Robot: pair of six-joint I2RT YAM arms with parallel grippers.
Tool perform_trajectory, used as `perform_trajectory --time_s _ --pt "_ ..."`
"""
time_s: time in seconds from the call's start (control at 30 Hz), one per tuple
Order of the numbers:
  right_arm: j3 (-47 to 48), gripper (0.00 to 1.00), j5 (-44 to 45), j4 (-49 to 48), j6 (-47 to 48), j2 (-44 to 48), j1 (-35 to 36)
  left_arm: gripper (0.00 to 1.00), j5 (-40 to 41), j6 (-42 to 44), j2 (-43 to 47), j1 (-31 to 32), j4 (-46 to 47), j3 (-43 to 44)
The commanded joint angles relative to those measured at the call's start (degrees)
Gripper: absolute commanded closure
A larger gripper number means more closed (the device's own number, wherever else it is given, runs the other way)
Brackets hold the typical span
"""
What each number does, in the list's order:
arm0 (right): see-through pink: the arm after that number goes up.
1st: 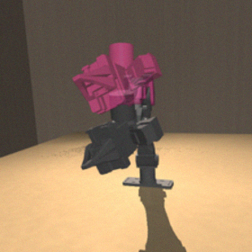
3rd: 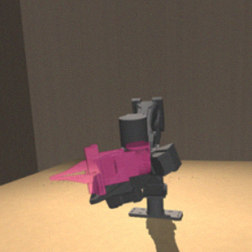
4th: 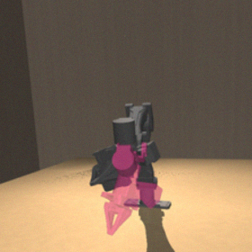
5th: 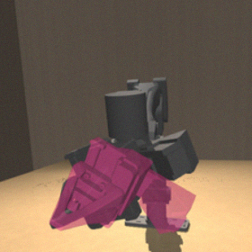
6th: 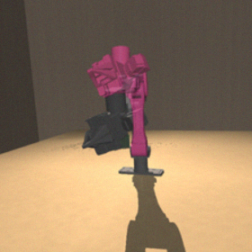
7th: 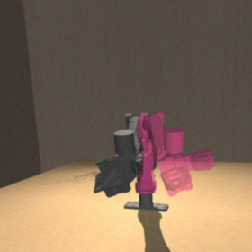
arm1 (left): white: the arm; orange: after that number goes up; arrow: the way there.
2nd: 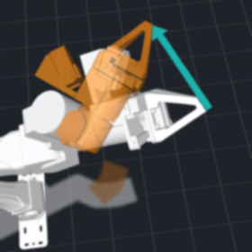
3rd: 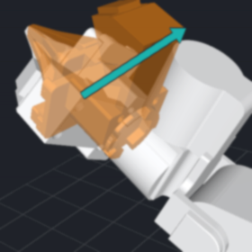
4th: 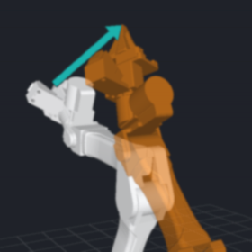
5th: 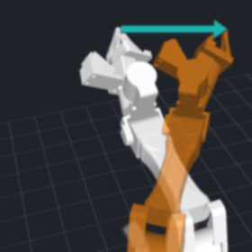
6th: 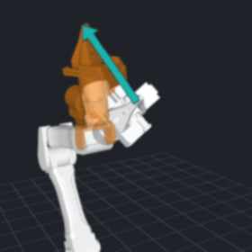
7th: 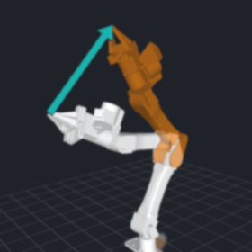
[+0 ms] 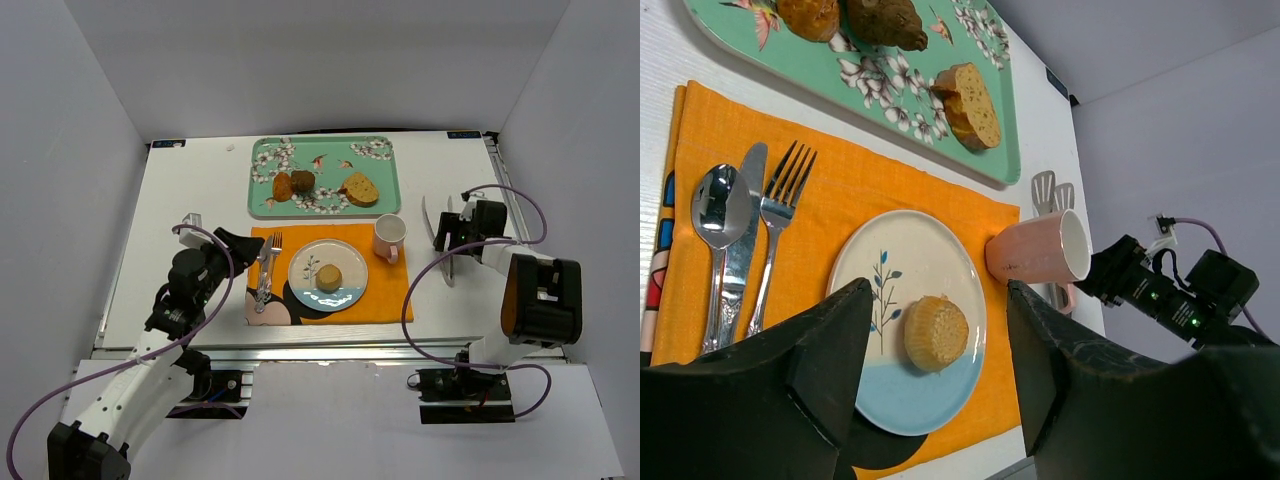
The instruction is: Place the bread
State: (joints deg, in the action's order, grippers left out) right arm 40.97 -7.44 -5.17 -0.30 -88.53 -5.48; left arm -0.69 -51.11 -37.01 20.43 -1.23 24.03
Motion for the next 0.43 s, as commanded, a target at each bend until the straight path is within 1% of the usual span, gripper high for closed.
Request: perform_trajectory --time_s 0.0,0.03,0.07,0.17,0.2,0.27,0.3,0.33,0.4 --pt "5.5 0.18 -0.3 3.1 1.6 -0.6 -1.0 0.34 -1.1 -0.1 0.3 0.1 0.9 0.0" --pt "6.6 0.13 0.0 4.3 1.6 -0.4 -1.0 0.34 -1.1 -0.1 0.2 0.1 0.8 0.0" --pt "7.5 0.11 -0.2 5.1 1.8 -0.1 -1.0 0.34 -1.2 -0.1 -0.2 0.1 0.9 0.2" --pt "11.2 0.11 2.2 9.5 2.9 1.7 -0.7 0.34 -1.2 0.0 -0.7 0.1 2.6 0.6" --pt "14.4 0.11 4.8 11.9 4.3 2.0 -0.3 0.34 -1.2 0.2 -1.1 0.1 2.7 0.6" --pt "17.5 0.1 8.3 13.2 6.6 1.9 0.8 0.34 -1.3 0.3 -1.8 0.1 2.9 0.8" --pt "18.7 0.1 11.2 12.6 8.2 2.0 1.1 0.34 -1.4 0.4 -2.5 0.1 3.0 1.0" --pt "20.2 0.11 11.0 11.9 12.2 2.7 1.2 0.34 -1.5 0.7 -3.0 0.1 2.9 1.4" --pt "21.1 0.1 8.5 7.5 15.1 3.6 1.4 0.34 -1.4 0.9 -3.7 0.1 2.9 2.0"
